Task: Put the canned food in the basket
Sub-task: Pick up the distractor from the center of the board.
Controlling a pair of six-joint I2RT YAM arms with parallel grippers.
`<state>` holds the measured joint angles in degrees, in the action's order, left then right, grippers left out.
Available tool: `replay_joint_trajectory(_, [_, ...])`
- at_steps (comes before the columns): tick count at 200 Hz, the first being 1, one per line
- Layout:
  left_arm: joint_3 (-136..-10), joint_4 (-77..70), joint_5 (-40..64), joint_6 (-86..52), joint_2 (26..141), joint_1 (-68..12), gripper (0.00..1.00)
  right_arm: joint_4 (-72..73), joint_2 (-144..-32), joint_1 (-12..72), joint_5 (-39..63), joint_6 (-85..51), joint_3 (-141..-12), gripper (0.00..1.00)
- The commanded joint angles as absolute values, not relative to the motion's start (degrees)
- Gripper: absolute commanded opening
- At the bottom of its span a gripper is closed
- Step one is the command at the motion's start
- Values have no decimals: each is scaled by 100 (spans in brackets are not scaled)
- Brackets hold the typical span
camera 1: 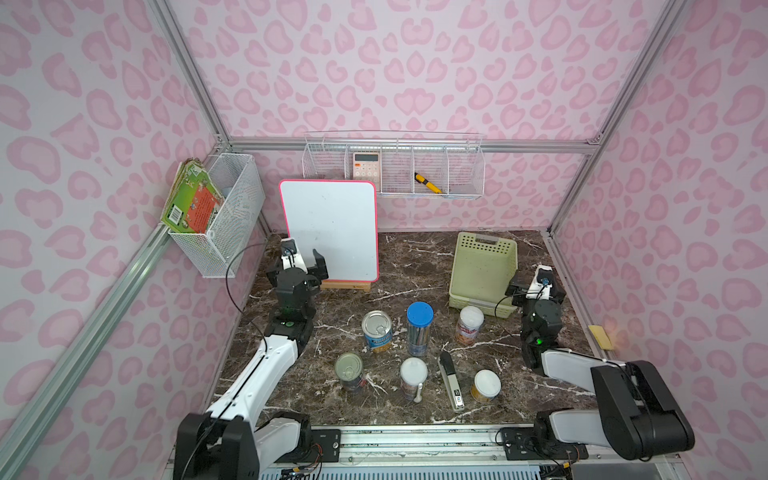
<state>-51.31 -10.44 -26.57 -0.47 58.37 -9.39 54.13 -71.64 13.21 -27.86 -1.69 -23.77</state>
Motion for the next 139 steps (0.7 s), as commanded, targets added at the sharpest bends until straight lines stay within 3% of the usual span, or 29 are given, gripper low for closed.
replay_joint_trajectory(1, [-6206, 2292, -2053, -478, 5311, -1429, 99, 2962, -6648, 1582, -3137, -770, -3061, 100])
replay_joint_trajectory(17, [-7140, 3683, -524, -766, 5407, -2074, 99, 1171, -6411, 1743, -3002, -1427, -3931, 100])
replay_joint_trajectory(28, [-7892, 4727, 0, -909, 5849, -2585, 99, 165, -6372, 1839, -2778, -1704, -4491, 100])
replay_joint_trajectory(53, [-9394, 6585, 4, -888, 6987, -3827, 99, -1761, -6288, 2161, -2274, -2187, -5458, 100])
replay_joint_trajectory(77, [-10149, 7557, 6, -844, 7983, -4505, 99, -2947, -6178, 2643, -1634, -2428, -5881, 100])
replay_joint_trajectory(139, [-10955, 8058, 65, -709, 9575, -4861, 99, -3947, -5786, 4335, -1387, -3355, -5394, 95])
